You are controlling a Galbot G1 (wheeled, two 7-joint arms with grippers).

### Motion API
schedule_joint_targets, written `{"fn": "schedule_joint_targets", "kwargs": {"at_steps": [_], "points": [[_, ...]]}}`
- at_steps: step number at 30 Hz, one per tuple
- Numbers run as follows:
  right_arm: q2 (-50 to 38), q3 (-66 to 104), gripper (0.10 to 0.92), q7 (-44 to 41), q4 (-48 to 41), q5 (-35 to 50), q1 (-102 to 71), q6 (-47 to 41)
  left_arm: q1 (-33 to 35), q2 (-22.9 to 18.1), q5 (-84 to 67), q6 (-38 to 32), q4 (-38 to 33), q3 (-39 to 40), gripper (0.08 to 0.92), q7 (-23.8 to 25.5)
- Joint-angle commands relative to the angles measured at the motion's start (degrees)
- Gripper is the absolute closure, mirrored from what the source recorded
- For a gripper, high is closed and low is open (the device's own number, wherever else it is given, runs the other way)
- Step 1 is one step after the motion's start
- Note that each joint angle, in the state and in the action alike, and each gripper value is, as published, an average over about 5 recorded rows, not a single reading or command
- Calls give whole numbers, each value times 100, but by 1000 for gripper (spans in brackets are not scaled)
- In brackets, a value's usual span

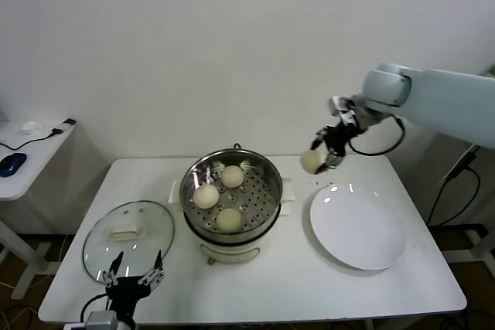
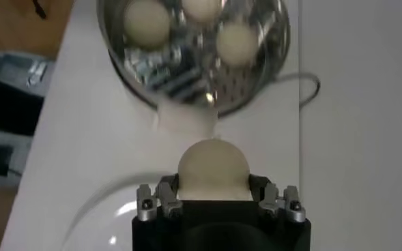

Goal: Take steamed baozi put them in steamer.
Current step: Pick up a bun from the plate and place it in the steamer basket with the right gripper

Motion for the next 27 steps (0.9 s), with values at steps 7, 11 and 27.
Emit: {"fn": "schedule_joint_targets", "kwargs": {"at_steps": [7, 11, 27], "points": [[1987, -381, 355, 1075, 302, 924, -440, -735, 133, -5, 0, -37, -116, 2, 177, -6], [2054, -343, 355, 1187, -155, 536, -954, -759, 171, -16, 11, -56, -132, 11, 177, -9], [2117, -276, 355, 1143, -740, 139, -1468, -750, 75, -4, -57, -20, -58, 29, 177, -1]]}}
